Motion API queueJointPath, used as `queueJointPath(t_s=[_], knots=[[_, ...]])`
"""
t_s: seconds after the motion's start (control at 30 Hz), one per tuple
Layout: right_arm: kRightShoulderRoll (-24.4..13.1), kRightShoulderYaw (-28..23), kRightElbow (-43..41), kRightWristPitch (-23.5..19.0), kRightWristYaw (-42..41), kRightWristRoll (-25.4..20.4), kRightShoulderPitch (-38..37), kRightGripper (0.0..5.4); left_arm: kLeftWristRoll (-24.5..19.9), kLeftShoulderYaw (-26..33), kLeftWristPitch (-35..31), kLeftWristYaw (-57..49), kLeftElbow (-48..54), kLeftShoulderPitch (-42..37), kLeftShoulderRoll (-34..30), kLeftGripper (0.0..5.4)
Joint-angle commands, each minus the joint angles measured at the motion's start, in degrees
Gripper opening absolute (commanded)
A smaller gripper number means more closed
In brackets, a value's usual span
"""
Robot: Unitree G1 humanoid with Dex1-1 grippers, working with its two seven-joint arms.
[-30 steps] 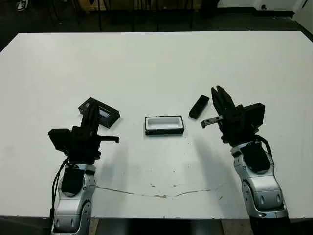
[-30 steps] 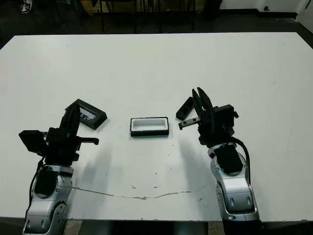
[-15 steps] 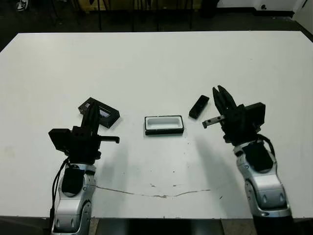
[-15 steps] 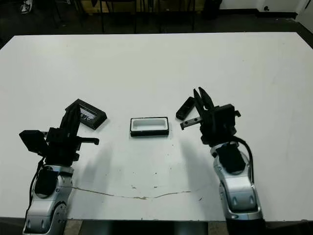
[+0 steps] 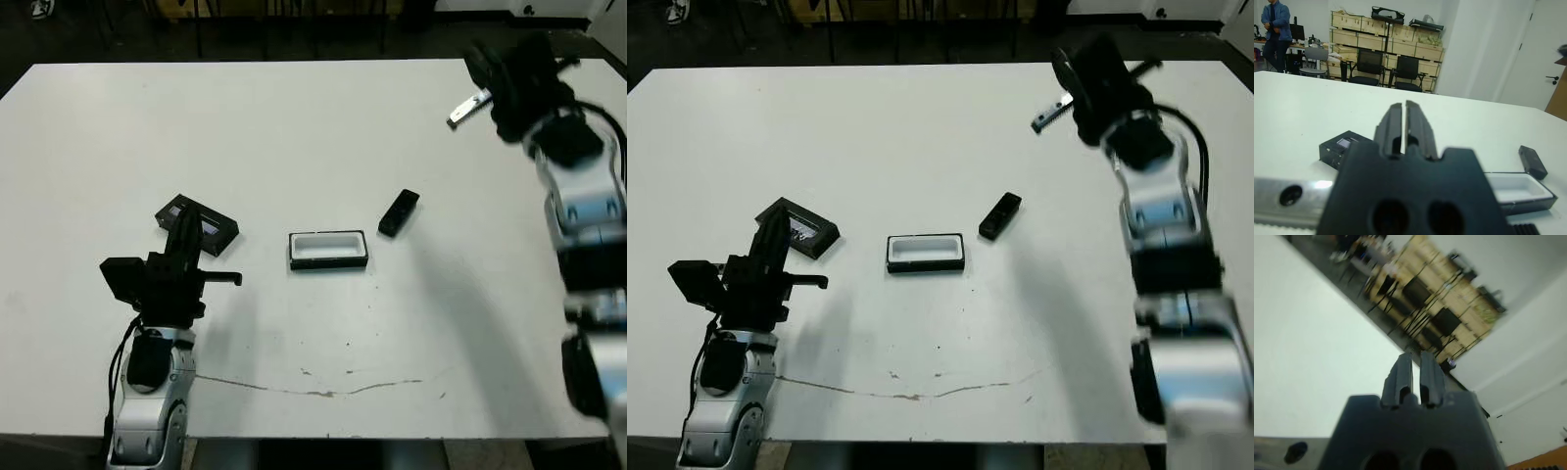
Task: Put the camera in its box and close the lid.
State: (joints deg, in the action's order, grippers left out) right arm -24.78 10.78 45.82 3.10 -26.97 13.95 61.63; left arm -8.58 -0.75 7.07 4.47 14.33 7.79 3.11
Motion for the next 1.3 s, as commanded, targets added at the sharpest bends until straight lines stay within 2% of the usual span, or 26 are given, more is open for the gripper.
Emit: queueJointPath(t_s=[0.03, 0.1, 0.23, 0.5, 0.77, 0.9, 1.07, 1.3], knots=[[2.25, 4.91, 8.02, 0.2, -1.39, 4.8, 4.51, 0.0, 0.35, -0.04, -1.01, -0.51, -0.59, 0.83, 0.0, 0.02], [4.28, 7.75, 11.95, -1.85, -1.93, 7.61, 6.9, 0.0, 0.83, -0.06, -0.89, -0.87, -0.49, 0.87, 0.02, 0.02], [7.83, 10.06, 17.75, -4.25, -1.6, 10.04, 8.65, 0.0, 1.81, -0.3, -1.01, -1.76, -0.28, 0.96, 0.16, 0.02], [11.77, 11.79, 23.43, -6.16, -4.04, 11.75, 7.94, 0.0, 0.78, -0.26, -0.61, -1.35, -0.98, 0.63, 0.42, 0.02], [11.47, 12.29, 24.34, -5.06, -7.93, 11.81, 5.83, 0.0, 0.82, -0.41, -0.18, -1.19, -1.09, 1.14, 0.75, 0.02], [11.3, 14.24, 24.54, -3.58, -9.19, 13.69, 5.25, 0.0, 0.88, -0.45, -0.07, -1.35, -1.07, 1.48, 0.95, 0.02], [11.74, 15.18, 24.71, -4.52, -10.76, 14.49, 4.92, 0.0, 0.04, -0.46, -0.22, -1.0, -1.1, 1.59, 1.21, 0.02], [11.79, 16.2, 24.57, -4.35, -11.81, 15.05, 3.02, 0.0, 1.82, -0.67, 0.38, -1.56, -1.08, 2.0, 1.03, 0.02]])
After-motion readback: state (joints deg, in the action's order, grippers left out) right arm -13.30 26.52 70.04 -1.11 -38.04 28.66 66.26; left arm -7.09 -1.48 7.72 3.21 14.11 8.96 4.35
